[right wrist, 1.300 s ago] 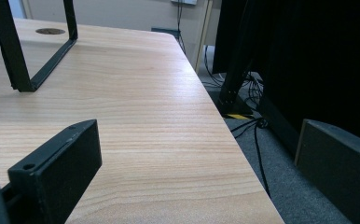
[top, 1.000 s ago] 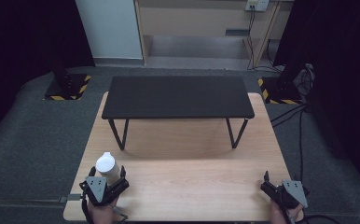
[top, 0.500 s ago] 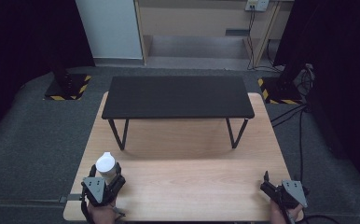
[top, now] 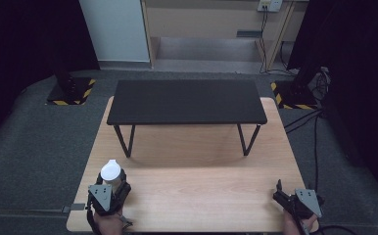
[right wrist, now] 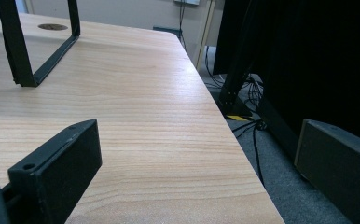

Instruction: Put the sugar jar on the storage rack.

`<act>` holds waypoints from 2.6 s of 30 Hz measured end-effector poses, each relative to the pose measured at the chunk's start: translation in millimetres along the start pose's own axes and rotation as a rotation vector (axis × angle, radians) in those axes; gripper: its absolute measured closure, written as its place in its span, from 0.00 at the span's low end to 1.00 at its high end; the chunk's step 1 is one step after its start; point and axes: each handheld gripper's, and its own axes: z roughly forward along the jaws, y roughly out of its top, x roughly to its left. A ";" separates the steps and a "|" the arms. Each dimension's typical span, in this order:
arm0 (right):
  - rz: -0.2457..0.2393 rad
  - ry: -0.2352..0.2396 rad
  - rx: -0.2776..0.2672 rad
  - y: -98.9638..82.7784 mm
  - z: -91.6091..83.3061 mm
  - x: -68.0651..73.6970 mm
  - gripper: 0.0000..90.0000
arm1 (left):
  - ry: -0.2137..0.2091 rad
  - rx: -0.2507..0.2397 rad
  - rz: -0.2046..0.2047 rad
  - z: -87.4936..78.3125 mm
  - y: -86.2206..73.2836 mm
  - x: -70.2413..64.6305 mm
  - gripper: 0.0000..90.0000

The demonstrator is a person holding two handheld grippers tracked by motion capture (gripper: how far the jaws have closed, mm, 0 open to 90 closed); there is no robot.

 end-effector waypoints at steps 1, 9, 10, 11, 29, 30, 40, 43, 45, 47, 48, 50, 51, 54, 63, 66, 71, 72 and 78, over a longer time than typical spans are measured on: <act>-0.001 0.000 0.000 0.0 0.0 0.0 0.01 | -0.001 -0.001 0.000 0.0 -0.2 0.4 0.33; -0.007 0.002 0.001 0.1 0.1 0.3 0.01 | -0.018 -0.008 0.000 0.3 -1.4 5.2 0.33; -0.008 0.002 0.001 0.1 0.1 0.2 0.01 | -0.024 -0.005 0.004 0.4 -0.6 6.6 0.33; -0.008 0.002 0.002 0.2 0.2 0.2 0.00 | -0.029 -0.004 0.006 0.6 -0.1 7.8 0.33; -0.005 0.001 0.004 0.7 0.4 0.0 0.01 | -0.066 -0.020 0.007 -4.2 24.6 1.6 0.33; -0.003 0.002 0.004 0.7 0.4 -0.1 0.01 | -0.070 -0.027 0.013 -5.4 29.2 0.1 0.33; 0.005 0.008 -0.001 -0.1 -0.2 -1.9 0.01 | -0.097 -0.043 0.001 -6.6 57.0 -6.7 0.33; 0.008 0.012 -0.003 -0.6 -0.3 -2.8 0.01 | -0.102 -0.046 -0.006 -5.8 66.6 -9.9 0.33; 0.010 0.013 -0.004 -0.6 -0.3 -3.1 0.01 | -0.106 -0.050 -0.014 -4.8 72.2 -12.1 0.33; 0.012 0.014 -0.004 -0.6 -0.4 -3.3 0.01 | -0.106 -0.050 -0.022 -3.4 78.1 -14.3 0.33; 0.013 0.014 -0.005 -0.7 -0.4 -3.5 0.01 | -0.103 -0.044 -0.033 -2.4 81.9 -15.7 0.33; 0.012 0.015 -0.006 -0.9 -0.5 -3.6 0.01 | -0.100 -0.038 -0.051 -0.2 88.1 -18.0 0.33; 0.011 0.017 -0.007 -1.1 -0.5 -3.8 0.01 | -0.100 -0.037 -0.055 0.7 90.9 -19.4 0.33; 0.011 0.021 -0.005 -0.8 -0.4 -4.5 0.01 | -0.109 -0.051 -0.053 2.4 98.3 -22.0 0.33; 0.013 0.003 -0.009 -1.4 -1.0 -1.7 0.01 | -0.131 -0.084 -0.054 9.1 130.7 -29.4 0.33; 0.007 0.003 -0.009 -1.4 -1.0 -1.2 0.01 | -0.139 -0.089 -0.052 11.3 141.7 -31.4 0.33; -0.002 -0.002 -0.003 -0.7 -0.5 0.2 0.01 | -0.154 -0.107 -0.036 15.4 158.6 -35.4 0.33; -0.003 -0.003 -0.003 -0.5 -0.5 0.6 0.01 | -0.156 -0.109 -0.031 16.4 162.1 -36.3 0.33; -0.009 -0.002 -0.002 -0.5 -0.5 1.0 0.01 | -0.169 -0.125 -0.026 23.3 182.7 -40.5 0.33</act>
